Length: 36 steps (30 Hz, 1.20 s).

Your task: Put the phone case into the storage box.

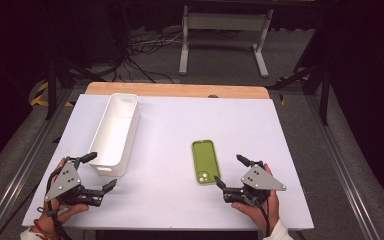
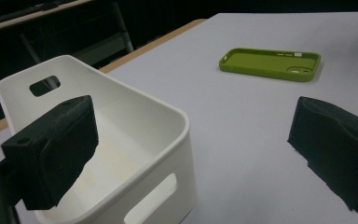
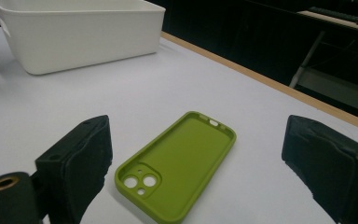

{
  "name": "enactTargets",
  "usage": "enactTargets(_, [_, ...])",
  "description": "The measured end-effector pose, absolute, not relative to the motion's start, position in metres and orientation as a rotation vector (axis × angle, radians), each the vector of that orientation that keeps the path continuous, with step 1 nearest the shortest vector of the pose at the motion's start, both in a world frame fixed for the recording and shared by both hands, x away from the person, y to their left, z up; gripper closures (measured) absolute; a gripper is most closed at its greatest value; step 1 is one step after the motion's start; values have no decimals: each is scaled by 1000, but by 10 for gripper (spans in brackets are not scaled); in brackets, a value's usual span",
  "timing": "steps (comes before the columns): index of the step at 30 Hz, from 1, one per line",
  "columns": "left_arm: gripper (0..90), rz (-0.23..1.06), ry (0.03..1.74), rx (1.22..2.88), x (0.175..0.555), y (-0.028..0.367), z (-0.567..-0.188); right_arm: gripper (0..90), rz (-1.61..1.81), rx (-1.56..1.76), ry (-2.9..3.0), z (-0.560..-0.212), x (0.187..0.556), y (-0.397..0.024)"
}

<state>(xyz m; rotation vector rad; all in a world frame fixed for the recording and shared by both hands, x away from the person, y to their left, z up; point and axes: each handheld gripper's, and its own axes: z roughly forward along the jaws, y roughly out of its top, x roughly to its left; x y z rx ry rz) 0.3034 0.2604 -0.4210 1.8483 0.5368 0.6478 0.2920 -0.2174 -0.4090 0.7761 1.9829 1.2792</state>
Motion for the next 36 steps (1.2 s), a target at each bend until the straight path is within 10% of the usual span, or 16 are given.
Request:
enactTargets(28, [32, 623, 497, 1872, 302, 259, -423, 248, 1230, 896, 2000, -418, 314, -230])
enactTargets(36, [35, 611, 479, 1884, 300, 257, -424, 430, 1221, 892, 2004, -418, 315, -232])
